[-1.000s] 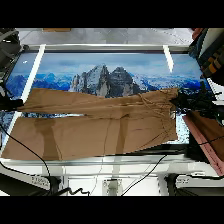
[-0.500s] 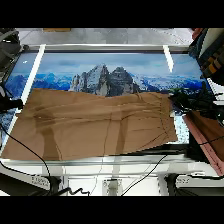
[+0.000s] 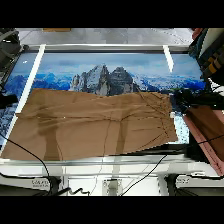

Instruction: Fold the clothes and pants, and hang the long-sleeved shirts on hangers.

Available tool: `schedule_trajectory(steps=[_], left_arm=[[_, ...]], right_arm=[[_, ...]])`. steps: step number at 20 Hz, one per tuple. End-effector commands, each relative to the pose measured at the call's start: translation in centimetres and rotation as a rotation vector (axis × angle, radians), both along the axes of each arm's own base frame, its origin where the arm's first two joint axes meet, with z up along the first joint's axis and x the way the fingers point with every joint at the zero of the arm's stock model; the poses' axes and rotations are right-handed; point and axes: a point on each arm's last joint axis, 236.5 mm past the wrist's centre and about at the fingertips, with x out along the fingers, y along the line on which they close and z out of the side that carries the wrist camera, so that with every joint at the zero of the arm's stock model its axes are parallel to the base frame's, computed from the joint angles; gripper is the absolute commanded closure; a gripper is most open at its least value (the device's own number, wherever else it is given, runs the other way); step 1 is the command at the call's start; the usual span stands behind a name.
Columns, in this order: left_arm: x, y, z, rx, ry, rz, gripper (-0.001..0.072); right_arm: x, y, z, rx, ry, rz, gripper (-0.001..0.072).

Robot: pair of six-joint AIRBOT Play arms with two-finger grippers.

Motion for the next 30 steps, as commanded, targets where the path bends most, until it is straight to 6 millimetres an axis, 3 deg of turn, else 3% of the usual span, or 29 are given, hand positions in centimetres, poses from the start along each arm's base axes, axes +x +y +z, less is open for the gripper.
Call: schedule_trajectory(steps=[1,4,7,11,13,14,15,16,20,21,22,25,30], left_arm=[[-2.1,-2.5,4.8,-0.031,-0.036,-0.021,0.0692],[-4.4,-7.4,4.9,-0.178,0.068,-0.184,0.0692],[-3.9,-10.9,5.3,-0.314,-0.021,-0.225,0.0692],[-2.9,-12.6,5.5,-0.377,-0.079,-0.251,0.0692],[-1.9,-13.1,5.8,-0.394,-0.121,-0.259,0.0692],[-1.7,-13.1,5.7,-0.395,-0.126,-0.259,0.0692],[-1.7,-13.1,5.5,-0.398,-0.121,-0.259,0.0692],[-1.7,-13.1,5.3,-0.401,-0.117,-0.257,0.0692],[-1.0,-14.1,5.0,-0.448,-0.144,-0.263,0.0692],[-1.0,-14.2,4.7,-0.451,-0.136,-0.263,0.0692],[-0.9,-14.1,4.3,-0.455,-0.129,-0.262,0.0692],[-0.7,-14.1,3.3,-0.468,-0.108,-0.256,0.0692],[-0.9,-14.2,1.3,-0.502,-0.055,-0.246,0.0691]], right_arm=[[-5.3,-1.7,2.5,-0.133,0.198,0.104,0.0680],[-7.5,-1.0,5.3,-0.177,0.163,0.078,0.0681],[-12.1,-0.2,6.6,-0.252,0.162,0.019,0.0680],[-19.8,1.4,3.9,-0.313,0.238,-0.073,0.0680],[-22.5,1.4,2.2,-0.331,0.292,-0.170,0.0649],[-23.4,1.2,1.4,-0.314,0.335,-0.277,0.0383],[-23.9,1.2,0.7,-0.286,0.376,-0.373,0.0051],[-24.3,1.4,0.1,-0.261,0.413,-0.421,0.0032],[-24.5,1.2,-2.2,-0.258,0.430,-0.459,0.0034],[-24.5,1.4,-2.9,-0.244,0.436,-0.472,0.0101],[-24.9,1.7,-3.8,-0.229,0.458,-0.494,0.0218],[-25.2,2.1,-6.9,-0.208,0.480,-0.518,0.0269],[-20.8,4.7,-10.0,-0.052,0.396,-0.397,0.0260]])
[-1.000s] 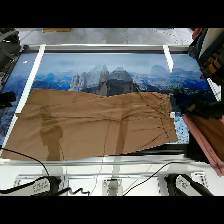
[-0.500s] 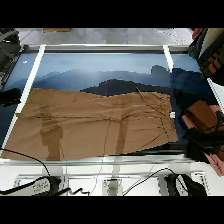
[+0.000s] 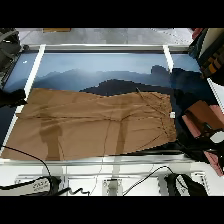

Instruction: Fold the clothes and pants, and hang the long-sleeved shirts on hangers.

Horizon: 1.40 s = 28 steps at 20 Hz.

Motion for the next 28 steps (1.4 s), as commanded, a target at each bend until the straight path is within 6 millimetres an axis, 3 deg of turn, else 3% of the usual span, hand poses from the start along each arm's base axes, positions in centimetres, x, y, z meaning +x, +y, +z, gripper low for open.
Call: schedule_trajectory(steps=[1,5,8,15,19,21,24,25,27,28], left_arm=[[-0.4,-0.3,-1.3,-0.026,0.048,-0.007,0.0692],[-1.2,1.2,-1.7,0.031,0.083,0.000,0.0692],[-2.7,2.5,-2.0,0.084,0.145,0.003,0.0692],[-6.1,2.8,-2.0,0.062,0.223,0.067,0.0693],[-12.8,6.2,-2.7,0.188,0.243,0.190,0.0692],[-17.0,7.2,-4.0,0.171,0.269,0.288,0.0692],[-22.0,7.7,-6.5,0.084,0.305,0.459,0.0680],[-22.7,7.4,-7.2,0.033,0.306,0.501,0.0653],[-23.0,6.5,-8.3,-0.065,0.283,0.566,0.0282],[-23.1,6.3,-8.9,-0.098,0.269,0.599,0.0265]], right_arm=[[2.8,0.9,-2.4,0.072,-0.068,0.018,0.0260],[4.4,0.4,-4.2,0.065,-0.101,0.055,0.0270],[6.2,0.0,-3.9,0.041,-0.185,0.079,0.0291],[8.1,-0.7,-3.3,0.023,-0.260,0.022,0.0339],[8.8,-0.5,-2.9,0.043,-0.287,-0.011,0.0341],[8.7,-0.7,-3.0,0.033,-0.283,-0.004,0.0498],[8.6,-0.6,-3.1,0.034,-0.279,-0.001,0.0494],[8.6,-0.6,-3.1,0.034,-0.279,-0.001,0.0493],[8.6,-0.6,-3.1,0.034,-0.279,-0.001,0.0492],[8.6,-0.6,-3.1,0.036,-0.278,0.000,0.0397]])
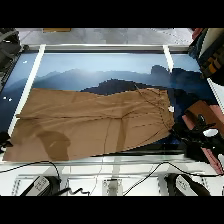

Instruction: Fold the clothes and pants, and hang the long-sleeved shirts on hangers.

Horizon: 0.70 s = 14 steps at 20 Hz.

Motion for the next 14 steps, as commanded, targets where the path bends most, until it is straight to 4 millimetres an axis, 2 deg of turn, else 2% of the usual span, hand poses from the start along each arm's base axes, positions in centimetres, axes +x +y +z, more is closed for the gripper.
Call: schedule_trajectory(steps=[1,2,6,9,10,11,14], left_arm=[[-1.4,-0.6,-2.3,-0.078,-0.063,0.152,0.0265],[-1.6,-0.2,-2.9,-0.064,-0.070,0.168,0.0265],[-1.8,2.6,-4.2,0.029,-0.125,0.238,0.0265],[-3.2,4.6,-5.0,0.093,-0.127,0.285,0.0255],[-3.6,4.9,-5.5,0.095,-0.126,0.305,0.0146],[-4.0,5.0,-6.0,0.091,-0.121,0.320,0.0102],[-4.8,5.0,-7.6,0.061,-0.099,0.347,0.0103]], right_arm=[[-0.1,0.2,0.0,0.006,0.004,0.003,0.0144],[-0.2,0.4,0.0,0.013,0.009,0.006,0.0012],[-0.5,0.7,0.0,0.031,0.022,0.002,0.0032],[-0.7,1.0,-0.1,0.048,0.035,-0.006,0.0029],[-0.7,1.0,-0.1,0.048,0.035,-0.006,0.0029],[-0.7,1.0,-0.1,0.048,0.035,-0.006,0.0029],[-0.7,1.0,-0.1,0.050,0.036,-0.005,0.0029]])
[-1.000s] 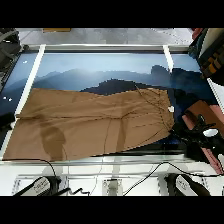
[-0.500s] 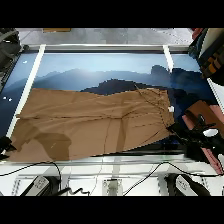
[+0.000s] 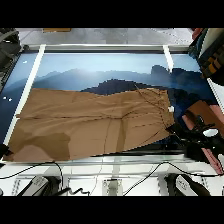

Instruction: Fold the clothes and pants, and hang the long-sleeved shirts on hangers.

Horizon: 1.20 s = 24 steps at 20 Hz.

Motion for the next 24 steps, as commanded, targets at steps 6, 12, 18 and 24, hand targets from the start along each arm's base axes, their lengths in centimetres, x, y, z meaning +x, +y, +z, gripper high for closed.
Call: schedule_trajectory(steps=[6,12,18,24], left_arm=[[0.7,4.0,-1.6,0.126,-0.045,0.011,0.0104],[3.9,2.2,-3.6,0.005,-0.162,0.006,0.0215],[4.7,3.9,-0.3,0.101,-0.212,0.005,0.0691],[5.8,4.9,3.5,0.190,-0.280,0.009,0.0691]], right_arm=[[-0.3,0.4,0.0,0.017,0.014,0.004,0.0030],[-0.4,0.6,0.0,0.026,0.021,0.000,0.0030],[-0.2,0.5,0.3,0.025,0.017,0.003,0.0031],[0.4,-0.3,0.5,-0.005,-0.005,-0.005,0.0231]])
